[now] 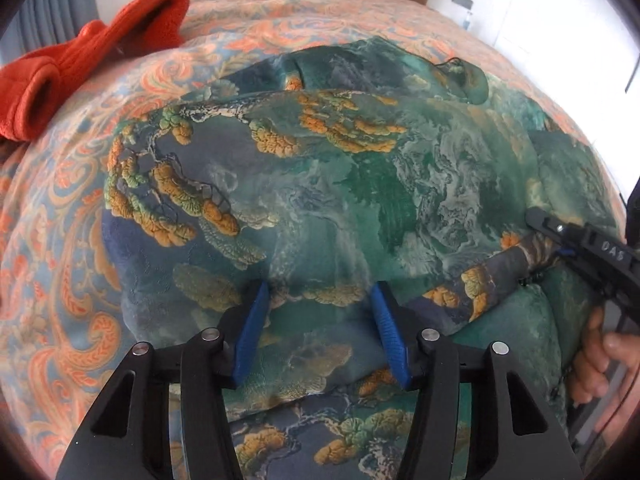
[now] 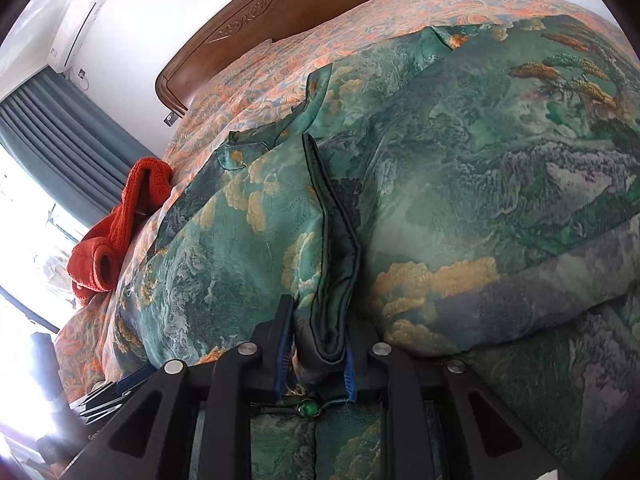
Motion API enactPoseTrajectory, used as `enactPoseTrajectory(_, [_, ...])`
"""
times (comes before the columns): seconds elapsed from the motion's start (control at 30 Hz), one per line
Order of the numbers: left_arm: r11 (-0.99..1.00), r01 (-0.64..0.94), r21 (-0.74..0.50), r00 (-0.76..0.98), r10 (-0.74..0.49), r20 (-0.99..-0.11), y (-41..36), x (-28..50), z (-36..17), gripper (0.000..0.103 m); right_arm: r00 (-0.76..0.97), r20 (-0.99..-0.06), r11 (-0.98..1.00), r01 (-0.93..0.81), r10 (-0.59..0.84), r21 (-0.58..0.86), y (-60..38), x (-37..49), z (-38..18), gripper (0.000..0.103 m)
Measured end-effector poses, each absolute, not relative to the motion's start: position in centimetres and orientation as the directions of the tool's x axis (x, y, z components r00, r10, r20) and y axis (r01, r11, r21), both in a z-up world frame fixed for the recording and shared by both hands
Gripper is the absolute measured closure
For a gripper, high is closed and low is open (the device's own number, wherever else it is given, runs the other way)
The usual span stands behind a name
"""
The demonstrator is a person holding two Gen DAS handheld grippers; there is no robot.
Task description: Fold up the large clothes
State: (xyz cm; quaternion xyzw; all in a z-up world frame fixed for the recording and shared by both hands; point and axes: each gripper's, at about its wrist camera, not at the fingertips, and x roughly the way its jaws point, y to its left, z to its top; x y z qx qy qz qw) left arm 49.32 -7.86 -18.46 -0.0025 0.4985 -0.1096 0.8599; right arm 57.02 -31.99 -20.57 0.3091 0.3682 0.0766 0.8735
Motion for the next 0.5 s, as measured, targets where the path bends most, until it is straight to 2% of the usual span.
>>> enactPoseTrajectory(0.1, [0.972,0.179,-0.154,0.461,-0.221,-0.859,-7.7,51.0,-17.9,0.041,0.722,-0.588,0.796,0.087,0.364,0.600,-32.0,57.0,-21.0,0.083])
enactPoseTrajectory(0.33, [0.985,0.074,-0.154,0.487,-0.171,-0.857,-7.0,58.4,-17.0,0.041,0.741,-0.559,0.785,0.068,0.373,0.615,-32.2,56.5,-21.4,0.083])
enactPoseTrajectory(0.5, [0.985,0.031,-0.170,0.497,-0.163,-0.853,-6.4,59.4,-17.1,0.032,0.750,-0.546,0.783,0.060,0.374,0.619,-32.4,56.3,-21.7,0.083])
